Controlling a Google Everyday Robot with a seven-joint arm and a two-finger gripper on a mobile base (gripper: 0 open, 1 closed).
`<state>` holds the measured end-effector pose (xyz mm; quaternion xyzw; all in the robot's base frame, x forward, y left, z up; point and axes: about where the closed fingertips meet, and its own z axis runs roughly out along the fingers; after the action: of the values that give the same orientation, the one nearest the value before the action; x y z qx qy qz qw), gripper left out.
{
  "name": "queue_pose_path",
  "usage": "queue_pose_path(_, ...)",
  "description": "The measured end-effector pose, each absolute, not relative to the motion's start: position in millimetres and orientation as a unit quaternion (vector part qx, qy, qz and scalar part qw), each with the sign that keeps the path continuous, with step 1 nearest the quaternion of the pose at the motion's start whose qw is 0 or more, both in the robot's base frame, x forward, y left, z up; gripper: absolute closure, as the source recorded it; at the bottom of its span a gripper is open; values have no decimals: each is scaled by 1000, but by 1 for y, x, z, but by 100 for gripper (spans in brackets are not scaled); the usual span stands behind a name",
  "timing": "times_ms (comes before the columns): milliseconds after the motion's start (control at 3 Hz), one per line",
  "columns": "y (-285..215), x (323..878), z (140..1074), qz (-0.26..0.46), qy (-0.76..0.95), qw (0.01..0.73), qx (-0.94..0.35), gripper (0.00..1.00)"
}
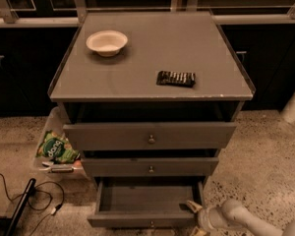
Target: Open bottom drawer
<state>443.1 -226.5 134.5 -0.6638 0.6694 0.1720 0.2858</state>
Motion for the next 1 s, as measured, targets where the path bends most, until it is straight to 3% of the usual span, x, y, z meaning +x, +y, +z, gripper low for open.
queue_pose_path(1000,-227,446,149,173,670,285,-663,88)
